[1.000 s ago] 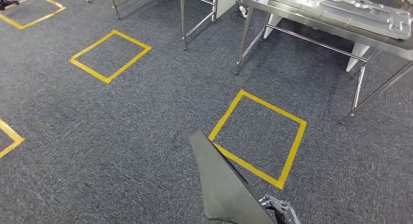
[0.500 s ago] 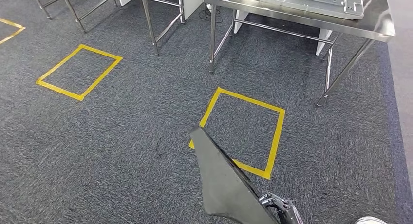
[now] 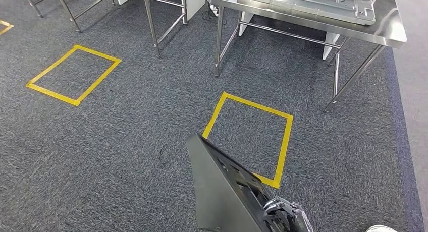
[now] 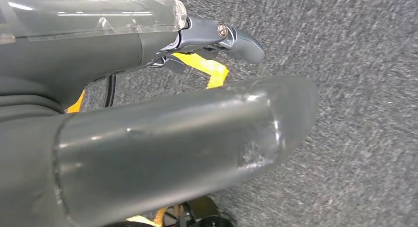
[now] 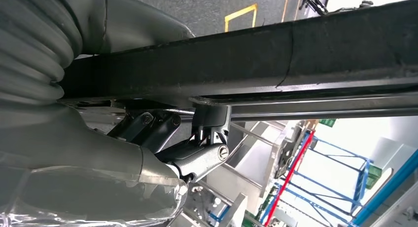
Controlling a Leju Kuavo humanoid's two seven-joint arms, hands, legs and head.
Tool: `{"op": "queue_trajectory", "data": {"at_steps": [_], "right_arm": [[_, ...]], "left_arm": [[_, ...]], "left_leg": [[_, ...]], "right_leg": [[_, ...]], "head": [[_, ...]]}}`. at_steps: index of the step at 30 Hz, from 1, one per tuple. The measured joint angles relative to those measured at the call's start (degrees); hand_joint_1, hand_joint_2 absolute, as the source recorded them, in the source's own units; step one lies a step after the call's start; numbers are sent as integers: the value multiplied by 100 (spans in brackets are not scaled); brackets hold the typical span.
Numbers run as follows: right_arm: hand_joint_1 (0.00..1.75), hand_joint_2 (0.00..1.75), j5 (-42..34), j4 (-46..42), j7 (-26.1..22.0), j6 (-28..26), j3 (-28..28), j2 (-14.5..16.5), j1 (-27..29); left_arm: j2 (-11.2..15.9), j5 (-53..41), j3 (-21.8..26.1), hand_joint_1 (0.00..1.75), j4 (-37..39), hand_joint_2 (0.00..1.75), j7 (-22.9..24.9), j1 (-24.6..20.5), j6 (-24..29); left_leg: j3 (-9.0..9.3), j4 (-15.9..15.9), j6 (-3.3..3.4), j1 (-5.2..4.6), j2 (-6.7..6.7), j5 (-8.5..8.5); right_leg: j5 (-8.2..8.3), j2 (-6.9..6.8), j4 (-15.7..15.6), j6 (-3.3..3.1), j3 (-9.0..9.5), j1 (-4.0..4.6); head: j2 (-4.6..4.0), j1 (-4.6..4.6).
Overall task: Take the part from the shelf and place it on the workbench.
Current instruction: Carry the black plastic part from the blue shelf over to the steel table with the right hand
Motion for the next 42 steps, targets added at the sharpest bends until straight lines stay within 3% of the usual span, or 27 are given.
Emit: {"op": "queue_trajectory", "data": {"at_steps": [1,2,4,5,7,8,10,12,14,15,17,18,19,20,22,25,26,28,29,30,32,33,34,37,39,40,42], "right_arm": [[175,175,0,3,-1,1,0,0,-2],[175,175,1,8,-2,1,1,3,-7],[175,175,8,13,-12,1,1,8,-13],[175,175,22,16,-15,-1,1,11,-11],[175,175,77,9,-16,-10,2,11,-4],[175,175,109,3,-15,-19,2,11,-9],[175,175,149,-18,-8,-38,2,11,-23],[175,175,136,-37,11,-39,-1,8,-24],[175,175,92,-54,21,-26,-2,4,-12],[175,175,74,-66,17,-21,1,4,-8],[175,175,55,-87,8,-20,13,4,-6],[175,175,50,-92,4,-19,21,4,-6],[175,175,45,-93,1,-18,29,4,-5],[175,175,43,-96,-1,-17,37,4,4],[175,175,37,-120,-7,-15,44,5,26],[175,175,-9,-133,4,-11,55,12,17],[175,175,-29,-117,16,-9,58,19,8],[175,175,-56,-55,43,-3,64,29,2],[175,175,-63,-13,54,-1,71,34,5],[175,175,-55,29,66,-9,80,35,6],[175,175,49,105,100,-102,109,35,1],[175,175,146,141,126,-190,132,35,-6],[175,175,243,178,150,-290,163,35,-11],[175,175,401,285,193,-541,284,35,-22],[175,175,421,343,207,-665,373,34,-37],[175,175,422,371,218,-721,415,32,-58],[175,175,428,439,259,-831,484,28,-113]], "left_arm": [[0,1,8,0,0,0,-3,1,0],[0,1,14,0,0,0,-6,-1,0],[0,1,26,0,0,0,-7,-6,0],[0,1,39,0,0,0,-7,-7,0],[2,-6,72,0,0,0,-4,-14,0],[2,-14,87,0,0,0,-1,-25,1],[2,-52,99,0,0,0,17,-50,2],[5,-110,102,0,0,0,46,-45,2],[8,-169,104,0,0,0,77,-19,1],[9,-200,104,0,0,0,92,-9,-2],[15,-250,105,0,0,0,125,12,-10],[22,-263,107,0,0,0,137,21,-15],[29,-269,108,0,0,0,146,26,-20],[39,-270,109,0,0,0,153,27,-25],[46,-270,109,0,0,0,152,-3,-45],[40,-261,128,0,0,0,132,-39,-83],[42,-260,143,0,0,0,136,-40,-82],[42,-274,175,0,0,0,178,-37,-70],[41,-292,190,0,0,0,209,-34,-63],[40,-308,205,0,0,0,234,-31,-57],[35,-338,237,0,0,0,252,-35,-56],[33,-354,248,0,0,0,240,-49,-65],[32,-377,255,0,0,0,224,-66,-75],[32,-481,264,0,0,0,203,-97,-85],[32,-550,267,0,0,0,238,-95,-80],[34,-579,270,0,0,0,260,-89,-75],[46,-618,289,0,0,0,298,-56,-69]], "left_leg": [[57,-4,-13,0,5,-47],[113,-8,-30,-2,9,-90],[185,-35,-94,-5,17,-159],[237,-31,-137,-11,20,-157],[306,80,-203,-17,22,-140],[262,271,-221,-18,14,-134],[-38,834,-250,-8,-1,-261],[-479,1381,-296,-6,-6,-595],[-738,1453,-321,-7,-12,-740],[-749,1236,-318,-7,-32,-583],[-678,605,-278,-5,-172,-13],[-647,364,-249,-9,-260,187],[-628,231,-218,-16,-327,327],[-621,195,-183,-28,-349,356],[-566,130,-112,-21,-266,414],[-454,-16,-22,18,-94,421],[-424,-33,-3,17,-38,402],[-372,-37,13,16,86,348],[-338,-37,7,17,148,316],[-296,-37,-9,18,190,283],[-207,-42,-64,19,245,212],[-176,-46,-103,14,257,169],[-154,-58,-142,12,274,132],[-70,-127,-266,15,308,51],[-64,5,-336,27,218,-10],[-180,250,-354,33,143,-100],[-662,1021,-356,41,19,-336]], "right_leg": [[246,-15,-385,-40,135,15],[363,-36,-692,-77,247,42],[380,-65,-1013,-156,364,97],[309,-59,-1035,-191,392,113],[333,-32,-1124,-263,552,91],[313,-22,-1158,-293,645,76],[272,-16,-1196,-333,780,63],[201,45,-1197,-357,859,67],[114,158,-1195,-356,957,69],[69,215,-1195,-348,1017,68],[-20,326,-1184,-320,1132,68],[-58,385,-1172,-297,1156,64],[-91,442,-1161,-266,1158,57],[-114,502,-1160,-231,1150,45],[-147,563,-1183,-160,1145,33],[-354,220,-786,-66,951,29],[-480,103,-461,-33,756,17],[-617,35,127,22,351,-30],[-553,15,222,43,239,-52],[-377,-6,96,58,241,-71],[67,-67,-584,54,497,-89],[188,-91,-908,34,634,-78],[215,-109,-1113,5,726,-59],[106,-90,-1231,-104,807,-13],[114,-54,-1319,-174,938,-29],[112,-42,-1357,-211,1020,-36],[46,-27,-1380,-272,1150,-22]], "head": [[0,0],[0,1],[0,-1],[0,-1],[0,-2],[0,-3],[0,-3],[0,-4],[0,-4],[0,-4],[0,-3],[0,-3],[0,-3],[0,-3],[0,-4],[0,-2],[0,-2],[0,-2],[0,-2],[0,-2],[0,-2],[0,-2],[0,-2],[0,-3],[0,-3],[0,-4],[0,-4]]}}
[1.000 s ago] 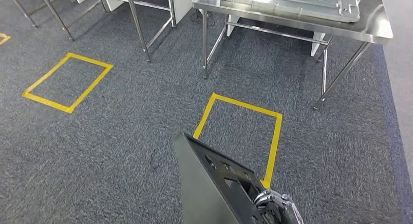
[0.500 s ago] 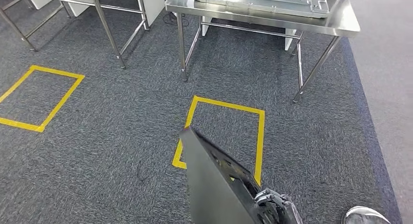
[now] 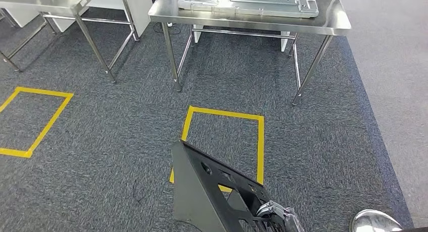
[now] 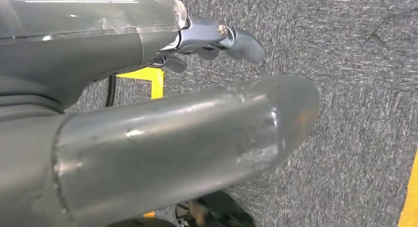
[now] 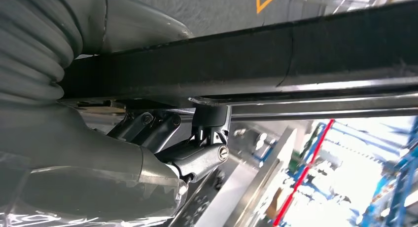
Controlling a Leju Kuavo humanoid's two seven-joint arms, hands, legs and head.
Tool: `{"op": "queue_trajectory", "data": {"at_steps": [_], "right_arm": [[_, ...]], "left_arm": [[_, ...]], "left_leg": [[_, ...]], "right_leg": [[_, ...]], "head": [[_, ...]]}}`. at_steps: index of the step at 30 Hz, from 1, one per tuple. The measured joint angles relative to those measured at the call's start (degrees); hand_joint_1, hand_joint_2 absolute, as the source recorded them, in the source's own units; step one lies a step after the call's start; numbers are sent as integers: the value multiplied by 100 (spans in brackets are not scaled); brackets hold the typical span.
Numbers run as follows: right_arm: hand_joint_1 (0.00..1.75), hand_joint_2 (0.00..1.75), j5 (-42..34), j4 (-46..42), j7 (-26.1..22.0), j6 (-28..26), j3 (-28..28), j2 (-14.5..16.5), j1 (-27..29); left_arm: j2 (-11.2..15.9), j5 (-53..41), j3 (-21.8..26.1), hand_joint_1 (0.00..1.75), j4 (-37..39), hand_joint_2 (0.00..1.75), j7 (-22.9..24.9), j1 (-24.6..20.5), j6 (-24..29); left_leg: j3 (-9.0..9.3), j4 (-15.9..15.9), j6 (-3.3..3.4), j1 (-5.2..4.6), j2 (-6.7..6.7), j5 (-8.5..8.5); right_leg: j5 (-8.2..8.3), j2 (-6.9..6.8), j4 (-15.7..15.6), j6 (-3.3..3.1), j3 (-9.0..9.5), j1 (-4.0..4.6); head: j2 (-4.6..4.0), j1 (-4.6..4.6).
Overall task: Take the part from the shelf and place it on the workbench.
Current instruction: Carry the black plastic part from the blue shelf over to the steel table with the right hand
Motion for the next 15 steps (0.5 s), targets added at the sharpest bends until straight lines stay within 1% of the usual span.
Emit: {"op": "queue_trajectory", "data": {"at_steps": [1,2,3,4,5,6,7,8,9,10,11,12,13,14,15], "right_arm": [[175,175,10,35,26,-49,23,-2,-19],[175,175,32,73,56,-98,43,-2,-30],[175,175,60,109,80,-143,58,-2,-37],[175,175,95,144,103,-188,68,-2,-49],[175,175,134,178,125,-233,75,-2,-67],[175,175,169,208,144,-270,77,-2,-94],[175,175,198,233,164,-299,78,-2,-128],[175,175,218,253,183,-319,79,-2,-159],[175,175,232,269,199,-332,80,-2,-184],[175,175,242,279,209,-339,80,-2,-207],[175,175,256,288,220,-346,80,-2,-226],[175,175,268,297,228,-357,80,3,-249],[175,175,281,309,236,-366,81,9,-279],[175,175,290,329,249,-377,81,16,-307],[175,175,293,360,263,-386,83,23,-333]], "left_arm": [[8,-11,14,0,0,0,19,25,2],[16,-16,33,0,0,0,38,55,2],[24,-19,55,0,0,0,56,82,2],[34,-19,78,0,0,0,70,104,2],[48,-20,101,0,0,0,84,125,2],[64,-21,118,0,1,0,94,136,0],[81,-21,130,0,1,0,102,140,-1],[98,-22,138,0,1,0,111,142,-2],[112,-22,144,0,1,0,117,138,-3],[121,-24,146,0,1,0,119,126,-1],[130,-29,149,0,0,0,122,118,0],[133,-37,151,0,0,0,125,108,1],[137,-44,155,0,0,0,126,100,2],[138,-51,161,0,0,0,129,100,2],[139,-55,173,0,0,0,135,101,1]], "left_leg": [[-262,353,2,-1,-21,-63],[-458,525,7,-3,-29,4],[-552,476,16,-4,-33,196],[-544,215,32,-4,-35,490],[-473,-147,60,-7,-40,792],[-379,-445,93,-23,-50,980],[-292,-661,129,-41,-57,1048],[-235,-760,166,-67,-64,1010],[-188,-790,205,-88,-67,931],[-118,-847,244,-88,-72,873],[-35,-909,284,-80,-78,836],[72,-969,323,-61,-81,793],[186,-1031,352,-44,-85,752],[293,-1087,370,-35,-82,703],[402,-1127,378,-31,-82,643]], "right_leg": [[-49,16,0,-17,58,13],[-113,42,0,-23,131,23],[-185,69,0,-20,215,30],[-265,95,0,-11,313,34],[-357,116,-1,3,420,35],[-441,132,2,29,499,43],[-515,148,-4,63,558,46],[-563,159,-18,101,616,42],[-559,168,-11,145,648,40],[-503,172,56,183,655,31],[-395,157,236,212,600,23],[-267,132,535,238,440,23],[-186,106,893,259,209,19],[-192,77,1245,273,-67,10],[-321,59,1525,290,-355,0]], "head": [[0,0],[0,-1],[0,-1],[0,-1],[0,1],[0,1],[0,1],[0,2],[0,1],[0,0],[0,1],[0,2],[0,2],[0,3],[0,2]]}}
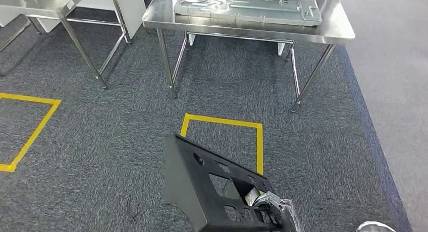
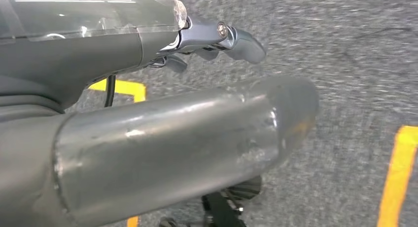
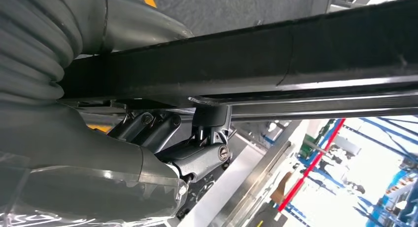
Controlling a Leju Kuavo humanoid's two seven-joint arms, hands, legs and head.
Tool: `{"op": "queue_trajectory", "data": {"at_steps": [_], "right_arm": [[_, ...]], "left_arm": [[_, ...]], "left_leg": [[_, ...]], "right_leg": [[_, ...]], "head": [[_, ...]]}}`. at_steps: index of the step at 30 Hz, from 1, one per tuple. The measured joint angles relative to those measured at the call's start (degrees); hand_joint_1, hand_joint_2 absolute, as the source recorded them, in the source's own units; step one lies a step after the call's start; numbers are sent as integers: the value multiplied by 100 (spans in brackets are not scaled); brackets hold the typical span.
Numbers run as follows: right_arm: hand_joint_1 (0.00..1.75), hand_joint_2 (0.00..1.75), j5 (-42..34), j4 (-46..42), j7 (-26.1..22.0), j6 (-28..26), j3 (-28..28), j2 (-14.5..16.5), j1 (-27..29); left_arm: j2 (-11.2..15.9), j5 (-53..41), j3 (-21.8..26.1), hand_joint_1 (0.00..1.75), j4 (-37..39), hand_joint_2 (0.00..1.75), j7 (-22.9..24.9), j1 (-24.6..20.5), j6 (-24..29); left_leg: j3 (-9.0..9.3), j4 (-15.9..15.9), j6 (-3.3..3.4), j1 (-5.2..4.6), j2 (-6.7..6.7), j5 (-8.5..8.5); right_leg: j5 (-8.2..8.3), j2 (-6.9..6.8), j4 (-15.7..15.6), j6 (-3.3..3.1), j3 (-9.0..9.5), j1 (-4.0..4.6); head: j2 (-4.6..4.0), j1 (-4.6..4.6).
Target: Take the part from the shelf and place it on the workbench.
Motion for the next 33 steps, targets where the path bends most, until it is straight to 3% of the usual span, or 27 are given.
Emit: {"op": "queue_trajectory", "data": {"at_steps": [2,3,4,5,7,8,9,11,12,14,15,17,18,19,20,23,24,26,28,30,32,33], "right_arm": [[175,175,-15,105,37,-8,7,3,-27],[175,175,-37,169,54,-14,12,3,-30],[175,175,-71,232,66,-19,17,3,-31],[175,175,-119,288,77,-25,21,3,-31],[175,175,-219,399,97,-42,26,4,-33],[175,175,-257,449,107,-51,28,3,-36],[175,175,-281,485,115,-60,29,3,-39],[175,175,-307,522,128,-79,32,3,-59],[175,175,-318,532,138,-97,33,3,-67],[175,175,-333,571,179,-144,34,1,-70],[175,175,-334,607,211,-173,33,-3,-53],[175,175,-327,689,268,-219,27,-8,2],[175,175,-319,726,287,-238,20,-8,38],[175,175,-308,752,304,-253,10,-8,74],[175,175,-285,774,329,-273,-5,-8,103],[175,175,-105,813,461,-364,-69,-8,139],[175,175,23,809,545,-398,-103,-8,133],[175,175,384,762,762,-451,-201,-7,72],[175,175,750,690,961,-467,-319,16,-73],[175,175,1120,651,1187,-495,-471,62,-285],[175,175,1484,655,1474,-510,-627,100,-532],[175,175,1617,666,1606,-505,-693,112,-652]], "left_arm": [[1,-7,36,0,0,0,24,13,-4],[1,-11,54,0,0,0,34,24,-7],[1,-20,67,0,0,0,42,35,-9],[1,-32,75,0,0,0,43,41,-10],[8,-57,91,0,0,0,34,44,-11],[13,-66,99,0,0,0,30,42,-13],[19,-69,107,0,0,0,26,39,-13],[29,-70,116,0,-2,0,24,4,-9],[37,-70,120,0,-2,0,24,-23,-5],[48,-72,132,0,-3,0,39,-69,1],[52,-74,145,0,-2,0,53,-64,3],[58,-76,184,0,-2,0,91,-19,11],[60,-80,202,0,-2,0,109,19,14],[61,-85,211,0,-1,0,127,51,16],[62,-96,216,0,-1,0,145,80,16],[80,-155,227,0,-1,0,185,116,11],[90,-185,230,0,-2,0,192,116,3],[108,-268,231,0,-8,0,194,70,-22],[129,-358,231,0,-13,0,181,2,-64],[147,-449,230,0,-13,0,158,-29,-129],[160,-525,228,0,-13,0,144,-23,-190],[166,-553,228,0,-13,0,144,-12,-211]], "left_leg": [[212,-50,-17,10,-9,-145],[325,-62,-31,20,-15,-231],[436,-66,-49,33,-19,-319],[548,-67,-69,47,-19,-406],[763,-72,-125,57,-23,-582],[866,-100,-168,54,-20,-668],[984,-112,-217,44,-16,-710],[1079,-6,-321,38,1,-647],[1028,203,-358,40,3,-559],[646,837,-387,49,3,-510],[385,1174,-384,43,2,-616],[-100,1597,-362,22,1,-1028],[-267,1611,-346,7,1,-1230],[-368,1489,-318,-6,1,-1308],[-419,1246,-276,-24,1,-1215],[-367,544,-111,-104,-7,-295],[-322,466,-76,-125,-14,-138],[-183,392,-13,-127,-29,-193],[-2,274,62,-100,-35,-229],[178,157,88,-72,-31,-284],[357,67,76,-50,-30,-379],[457,31,62,-36,-33,-438]], "right_leg": [[-440,-17,219,29,-460,-26],[-585,-26,152,44,-600,-36],[-572,-37,-43,56,-663,-42],[-371,-52,-338,62,-663,-47],[348,-127,-922,48,-577,-40],[599,-161,-1080,25,-519,-26],[720,-175,-1147,-10,-463,-13],[632,-129,-1186,-106,-320,-12],[599,-104,-1222,-156,-233,-18],[527,-82,-1269,-240,-69,-10],[472,-78,-1281,-270,3,8],[346,-53,-1301,-311,148,39],[273,-34,-1307,-321,234,54],[200,-17,-1310,-324,325,69],[120,-6,-1311,-324,423,87],[-118,13,-1304,-281,673,129],[-172,23,-1296,-250,749,130],[-135,37,-1150,-170,790,127],[40,16,-715,-111,589,121],[29,-8,-115,-64,119,91],[-281,-20,284,-15,-411,39],[-465,-28,320,11,-608,12]], "head": [[0,1],[0,0],[0,1],[0,2],[0,3],[0,2],[0,2],[0,-2],[0,-1],[0,-3],[0,-2],[0,-3],[0,-3],[0,-3],[0,-3],[0,-1],[0,-1],[0,-1],[0,1],[0,1],[0,-1],[0,-1]]}}
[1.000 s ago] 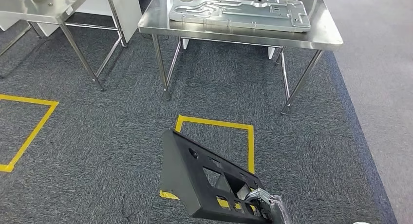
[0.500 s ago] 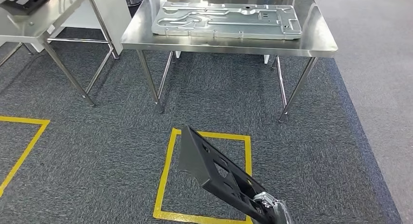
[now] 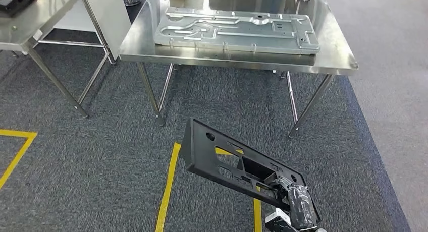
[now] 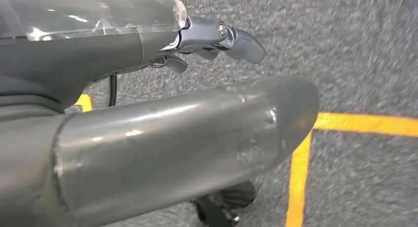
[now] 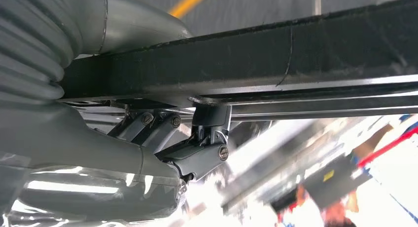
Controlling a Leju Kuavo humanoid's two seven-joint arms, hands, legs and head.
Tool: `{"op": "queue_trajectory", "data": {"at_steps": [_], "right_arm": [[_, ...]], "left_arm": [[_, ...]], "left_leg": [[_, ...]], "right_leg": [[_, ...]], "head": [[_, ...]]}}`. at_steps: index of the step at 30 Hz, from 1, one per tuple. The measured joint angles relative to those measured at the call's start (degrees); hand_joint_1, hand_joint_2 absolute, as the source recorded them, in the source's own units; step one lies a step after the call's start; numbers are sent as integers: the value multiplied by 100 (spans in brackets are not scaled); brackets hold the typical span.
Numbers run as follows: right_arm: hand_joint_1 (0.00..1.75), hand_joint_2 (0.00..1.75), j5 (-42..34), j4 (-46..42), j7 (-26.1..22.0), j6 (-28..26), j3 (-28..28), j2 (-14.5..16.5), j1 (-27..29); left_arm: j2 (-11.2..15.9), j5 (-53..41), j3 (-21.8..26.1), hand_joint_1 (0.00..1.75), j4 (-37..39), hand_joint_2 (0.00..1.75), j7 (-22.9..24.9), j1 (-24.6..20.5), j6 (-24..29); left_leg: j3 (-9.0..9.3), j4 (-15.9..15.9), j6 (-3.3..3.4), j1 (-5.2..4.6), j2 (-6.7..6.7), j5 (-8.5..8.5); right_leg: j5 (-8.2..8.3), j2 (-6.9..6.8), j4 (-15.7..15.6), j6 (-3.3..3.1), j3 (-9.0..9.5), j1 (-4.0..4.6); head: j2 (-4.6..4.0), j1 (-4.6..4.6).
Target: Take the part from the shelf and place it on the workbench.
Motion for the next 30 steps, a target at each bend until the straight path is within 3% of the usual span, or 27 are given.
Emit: {"op": "queue_trajectory", "data": {"at_steps": [1,2,3,4,6,7,9,11,12,13,14,16,17,18,19,20,21,22,23,25,27,28,29,30], "right_arm": [[175,175,90,9,99,7,-53,5,-111],[175,175,167,21,177,11,-98,7,-206],[175,175,258,45,244,12,-125,10,-308],[175,175,385,102,321,14,-136,16,-450],[175,175,736,326,556,56,-117,50,-947],[175,175,901,462,698,98,-97,69,-1272],[175,175,1140,699,942,194,-34,93,-1936],[175,175,1277,891,1066,290,68,78,-2456],[175,175,1337,982,1111,339,140,66,-2643],[175,175,1399,1073,1150,385,220,55,-2802],[175,175,1465,1157,1192,429,307,49,-2926],[175,175,1583,1272,1256,491,452,49,-3086],[175,175,1634,1314,1285,516,507,49,-3145],[175,175,1679,1352,1311,544,554,49,-3211],[175,175,1730,1403,1342,583,609,49,-3297],[175,175,1780,1474,1373,639,677,49,-3410],[175,175,1829,1540,1405,704,754,49,-3529],[175,175,1878,1597,1438,769,844,47,-3636],[175,175,1920,1632,1465,827,920,42,-3723],[175,175,1975,1631,1496,896,1020,32,-3824],[175,175,1993,1628,1507,934,1076,42,-3947],[175,175,1998,1639,1517,958,1103,56,-4012],[175,175,2009,1657,1529,985,1131,75,-4063],[175,175,2023,1681,1542,1010,1154,91,-4086]], "left_arm": [[4,-22,0,0,0,0,1,12,-15],[7,-43,0,0,0,0,1,22,-25],[8,-65,0,0,0,0,1,29,-28],[9,-93,0,0,1,0,3,31,-34],[19,-172,-1,0,2,0,17,13,-63],[29,-212,-1,0,2,0,26,-15,-83],[63,-279,-2,0,1,0,43,-113,-118],[90,-321,-1,0,0,0,61,-187,-132],[103,-337,2,0,0,0,78,-195,-137],[113,-352,7,0,1,0,94,-182,-142],[122,-363,14,0,1,0,110,-161,-146],[130,-383,28,0,2,0,130,-112,-163],[130,-396,32,0,2,0,135,-99,-172],[134,-409,33,0,2,0,141,-94,-181],[141,-422,38,0,3,0,148,-85,-188],[154,-431,51,0,4,0,152,-71,-196],[168,-438,71,0,7,0,163,-52,-204],[180,-444,94,0,9,0,170,-33,-211],[188,-449,114,0,10,0,174,-25,-216],[195,-456,132,0,10,0,165,-61,-216],[203,-467,138,0,8,0,137,-130,-213],[206,-473,143,0,7,0,120,-155,-211],[207,-480,149,0,7,0,106,-167,-211],[207,-485,156,0,7,0,95,-170,-214]], "left_leg": [[116,-35,-17,19,-11,-72],[246,-66,-39,42,-30,-153],[373,-94,-70,65,-51,-250],[508,-108,-109,82,-68,-354],[706,-174,-214,86,-61,-547],[789,-195,-263,80,-43,-577],[709,86,-350,77,-18,-367],[233,886,-399,82,-10,5],[-91,1289,-403,82,-6,55],[-408,1562,-402,73,-4,-37],[-688,1709,-397,64,-4,-243],[-1134,1685,-380,47,-4,-717],[-1294,1512,-357,38,-4,-799],[-1417,1257,-325,25,-4,-679],[-1516,893,-278,5,-5,-229],[-1585,542,-232,-27,-7,421],[-1609,323,-194,-61,-10,960],[-1613,204,-159,-96,-18,1345],[-1592,208,-127,-123,-26,1422],[-1467,228,-62,-120,-59,1245],[-1286,135,-5,-79,-96,1133],[-1182,86,8,-60,-115,1073],[-1061,38,11,-44,-127,1005],[-928,-5,3,-26,-145,929]], "right_leg": [[-125,-10,-93,31,-141,-23],[-100,-21,-308,63,-226,-42],[185,-31,-629,88,-274,-59],[673,-43,-950,102,-301,-66],[1405,-46,-1286,56,-297,-50],[1492,-37,-1298,7,-272,-36],[1342,-6,-1330,-99,-137,-31],[1215,-19,-1486,-185,112,-32],[1145,-36,-1579,-217,271,-28],[1067,-50,-1666,-243,446,-16],[985,-56,-1748,-261,625,-3],[799,-58,-1899,-274,1012,28],[691,-65,-1967,-276,1219,46],[577,-75,-2025,-274,1421,63],[448,-85,-2077,-274,1606,75],[318,-77,-2091,-262,1767,91],[192,-59,-2096,-233,1885,104],[78,-40,-2107,-196,1996,108],[22,-20,-2088,-152,2085,107],[165,-23,-1722,-87,1985,86],[422,-28,-857,-33,1436,70],[418,-30,-459,-8,1101,54],[259,-29,-204,17,806,40],[-3,-29,-96,35,570,22]], "head": [[0,0],[0,0],[0,1],[0,0],[0,-2],[0,-4],[0,-10],[0,-8],[0,-9],[0,-8],[0,-9],[0,-9],[0,-9],[0,-8],[0,-8],[0,-8],[0,-8],[0,-9],[0,-8],[0,-9],[0,-9],[0,-7],[0,-8],[0,-8]]}}
